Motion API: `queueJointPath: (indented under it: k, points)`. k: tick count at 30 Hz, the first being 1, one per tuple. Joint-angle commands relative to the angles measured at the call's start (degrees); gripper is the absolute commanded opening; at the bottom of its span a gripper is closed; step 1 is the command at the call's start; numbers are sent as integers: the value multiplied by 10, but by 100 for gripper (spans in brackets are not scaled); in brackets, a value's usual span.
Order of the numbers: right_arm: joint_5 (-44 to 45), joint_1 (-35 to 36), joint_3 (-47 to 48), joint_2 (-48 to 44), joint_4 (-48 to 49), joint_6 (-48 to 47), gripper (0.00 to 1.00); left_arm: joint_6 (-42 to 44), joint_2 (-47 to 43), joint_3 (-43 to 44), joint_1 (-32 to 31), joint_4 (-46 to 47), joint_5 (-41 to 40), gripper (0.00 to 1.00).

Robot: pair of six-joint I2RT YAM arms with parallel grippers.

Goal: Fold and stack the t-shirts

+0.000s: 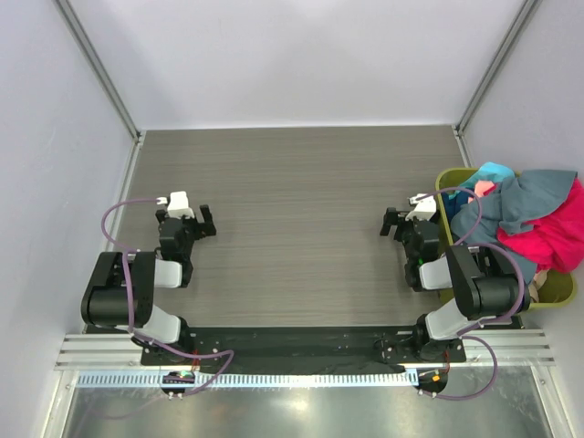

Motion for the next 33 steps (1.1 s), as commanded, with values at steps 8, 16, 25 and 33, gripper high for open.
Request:
queueJointPath:
  k: [8, 16, 25, 33]
  points:
    - [38, -14, 12, 0, 46, 6, 100, 11, -6, 21, 3, 18, 16, 100]
    - [48, -14, 12, 1, 42, 13, 100, -113, -187, 184, -1, -400, -113, 100]
    - [131, 41, 77, -157, -164, -7, 100, -430, -171, 278, 43, -652, 71, 100]
    - [139, 26, 404, -364, -647, 273, 100, -382, -322, 379, 53, -782, 153, 93]
